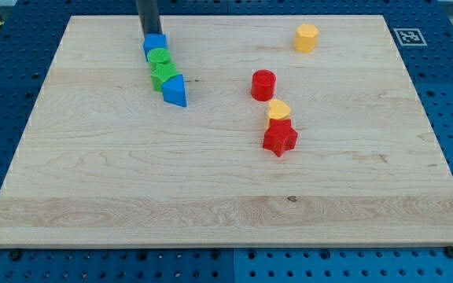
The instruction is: Slightly move the blue triangle to the bottom of the green star
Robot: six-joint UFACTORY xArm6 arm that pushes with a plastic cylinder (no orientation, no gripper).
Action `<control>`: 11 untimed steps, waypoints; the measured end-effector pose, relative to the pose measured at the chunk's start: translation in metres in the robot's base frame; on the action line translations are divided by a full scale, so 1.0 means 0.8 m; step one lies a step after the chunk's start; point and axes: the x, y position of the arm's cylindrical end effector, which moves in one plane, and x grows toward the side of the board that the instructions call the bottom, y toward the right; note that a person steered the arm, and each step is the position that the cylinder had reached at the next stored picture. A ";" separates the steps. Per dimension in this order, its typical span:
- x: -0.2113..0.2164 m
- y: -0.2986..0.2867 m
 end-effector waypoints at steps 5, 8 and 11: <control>-0.035 0.044; 0.105 0.142; 0.153 0.143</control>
